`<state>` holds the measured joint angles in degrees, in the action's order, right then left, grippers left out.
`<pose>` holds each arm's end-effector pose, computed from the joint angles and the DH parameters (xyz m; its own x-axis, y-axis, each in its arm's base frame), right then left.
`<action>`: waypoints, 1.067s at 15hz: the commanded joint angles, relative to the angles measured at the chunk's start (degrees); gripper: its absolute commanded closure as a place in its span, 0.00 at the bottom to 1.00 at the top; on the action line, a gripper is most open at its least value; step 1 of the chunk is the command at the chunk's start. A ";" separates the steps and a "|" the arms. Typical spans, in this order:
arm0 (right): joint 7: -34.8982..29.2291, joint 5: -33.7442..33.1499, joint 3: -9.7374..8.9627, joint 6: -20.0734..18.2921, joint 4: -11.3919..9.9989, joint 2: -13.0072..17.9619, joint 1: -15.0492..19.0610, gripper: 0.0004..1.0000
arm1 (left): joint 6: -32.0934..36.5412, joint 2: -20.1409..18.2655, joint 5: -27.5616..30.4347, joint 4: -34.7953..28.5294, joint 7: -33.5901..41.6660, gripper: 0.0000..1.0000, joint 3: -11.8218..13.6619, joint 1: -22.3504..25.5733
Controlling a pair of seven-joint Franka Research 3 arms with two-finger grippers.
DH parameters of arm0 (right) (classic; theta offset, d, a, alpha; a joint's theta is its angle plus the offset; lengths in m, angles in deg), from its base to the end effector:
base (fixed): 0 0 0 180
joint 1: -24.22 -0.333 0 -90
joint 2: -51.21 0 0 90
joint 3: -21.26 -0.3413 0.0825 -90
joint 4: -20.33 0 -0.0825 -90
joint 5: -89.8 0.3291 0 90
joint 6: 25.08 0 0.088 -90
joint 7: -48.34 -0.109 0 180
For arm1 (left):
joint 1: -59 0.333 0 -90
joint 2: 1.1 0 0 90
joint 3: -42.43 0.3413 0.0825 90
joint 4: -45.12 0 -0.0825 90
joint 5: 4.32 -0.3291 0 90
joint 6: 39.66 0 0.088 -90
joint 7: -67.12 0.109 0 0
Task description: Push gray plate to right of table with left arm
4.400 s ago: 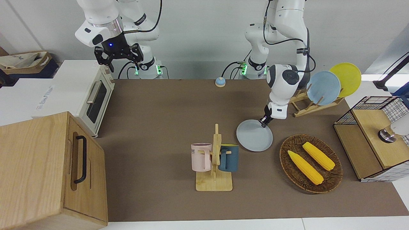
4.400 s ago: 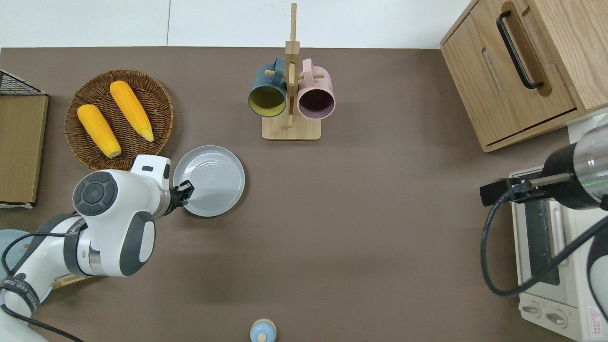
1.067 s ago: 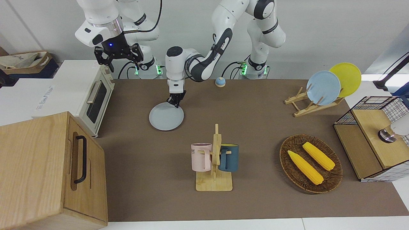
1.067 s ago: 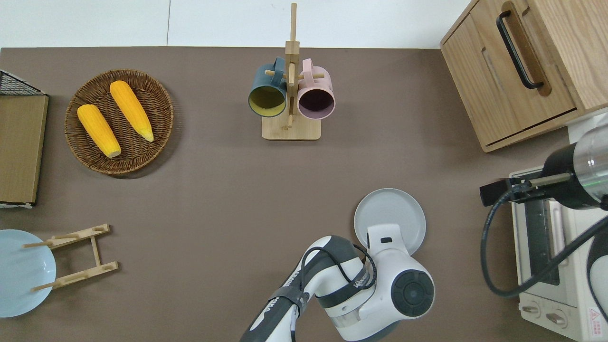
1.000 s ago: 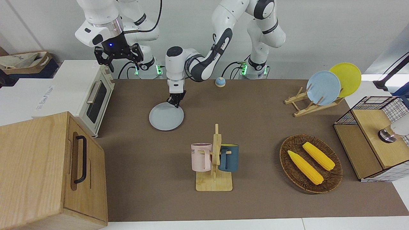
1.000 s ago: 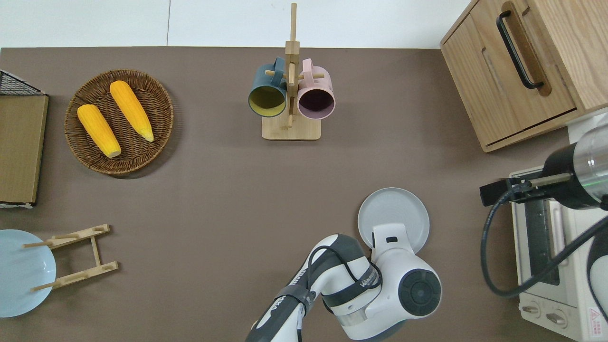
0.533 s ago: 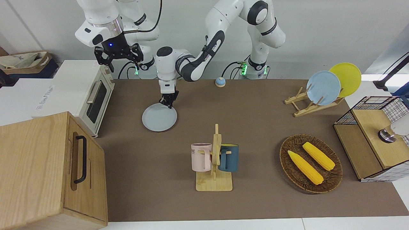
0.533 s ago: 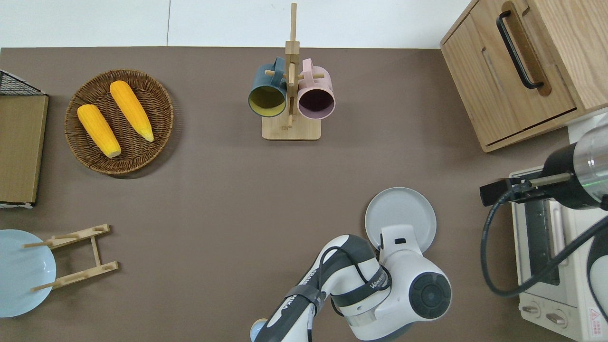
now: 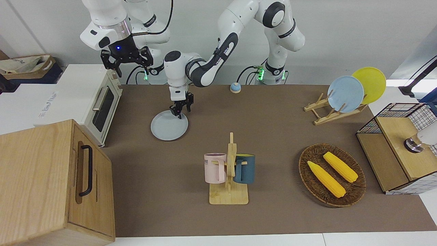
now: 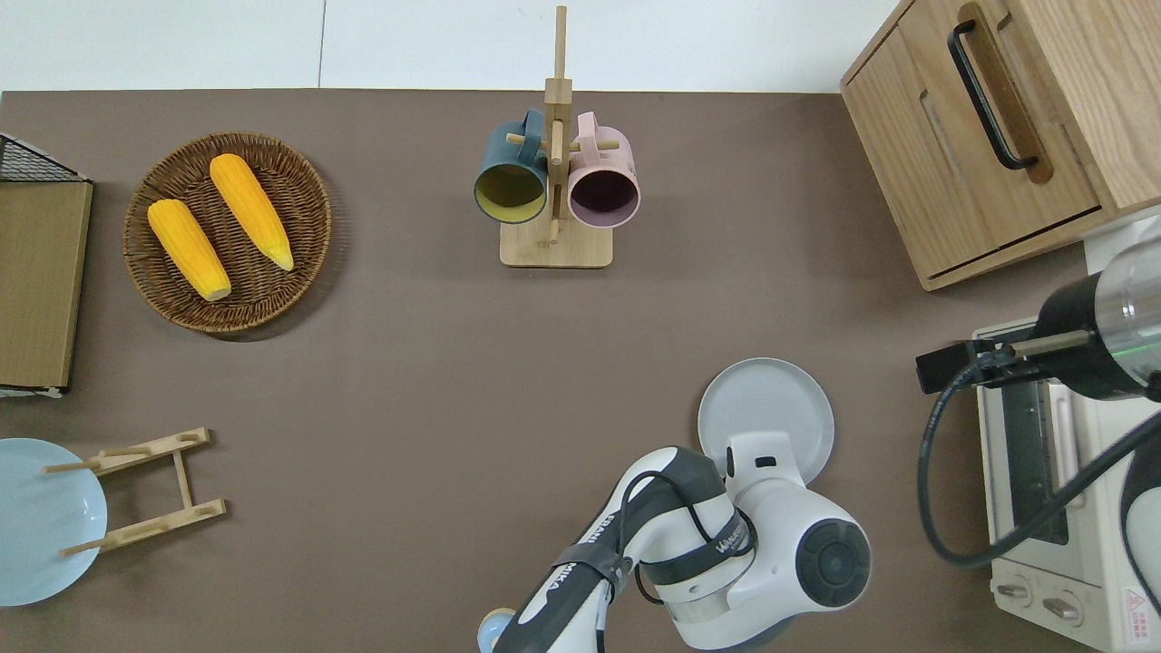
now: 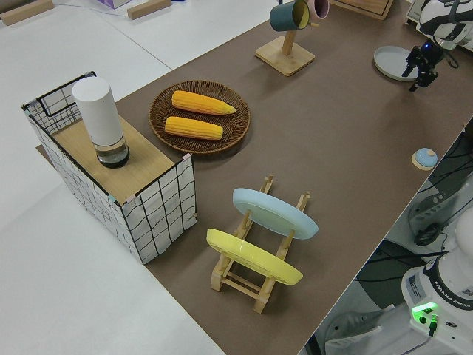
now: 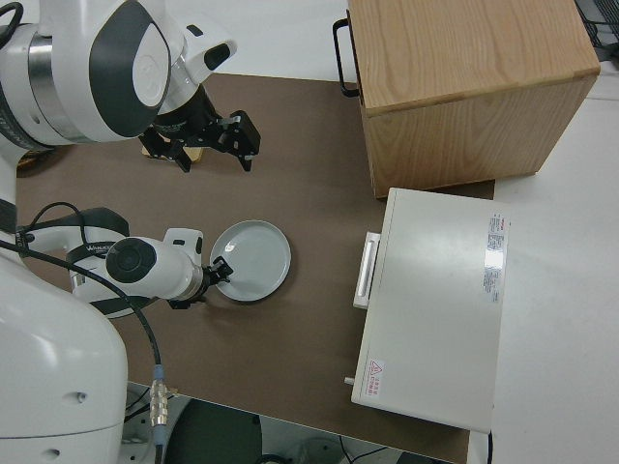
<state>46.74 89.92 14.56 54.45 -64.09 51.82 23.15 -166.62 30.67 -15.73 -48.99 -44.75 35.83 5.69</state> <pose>0.4723 0.0651 0.6774 0.9914 0.1074 -0.0747 0.1078 -0.9942 0.0012 0.3448 -0.5572 0.3484 0.6875 0.7210 0.0865 0.7192 -0.6926 0.0556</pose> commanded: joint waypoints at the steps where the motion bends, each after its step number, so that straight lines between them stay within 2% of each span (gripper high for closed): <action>1: -0.08 0.59 -0.85 -0.69 0.22 0.36 1.16 0.02 | 2.25 1.10 -1.25 2.35 -0.01 0.00 0.71 -0.92; 4: 0.01 0.59 -0.85 -0.69 0.22 0.36 1.16 0.02 | 2.33 0.05 -1.25 2.35 0.25 0.00 0.71 -0.74; 8: -0.08 0.59 -0.76 -0.69 0.22 0.36 1.16 0.02 | 7.16 -3.55 -0.55 2.35 4.98 0.00 1.06 -0.04; 12: 0.01 0.59 -0.85 -0.69 0.22 0.36 1.16 0.02 | 11.03 -5.58 -0.29 2.26 8.06 0.01 1.06 0.14; 16: 0.01 0.59 -0.85 -0.69 0.22 0.36 1.16 0.02 | 16.03 -8.65 3.40 2.17 18.59 0.01 1.41 1.80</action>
<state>46.74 89.92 14.56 54.45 -64.09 51.82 23.15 -154.44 24.89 -15.37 -46.30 -34.26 36.77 6.08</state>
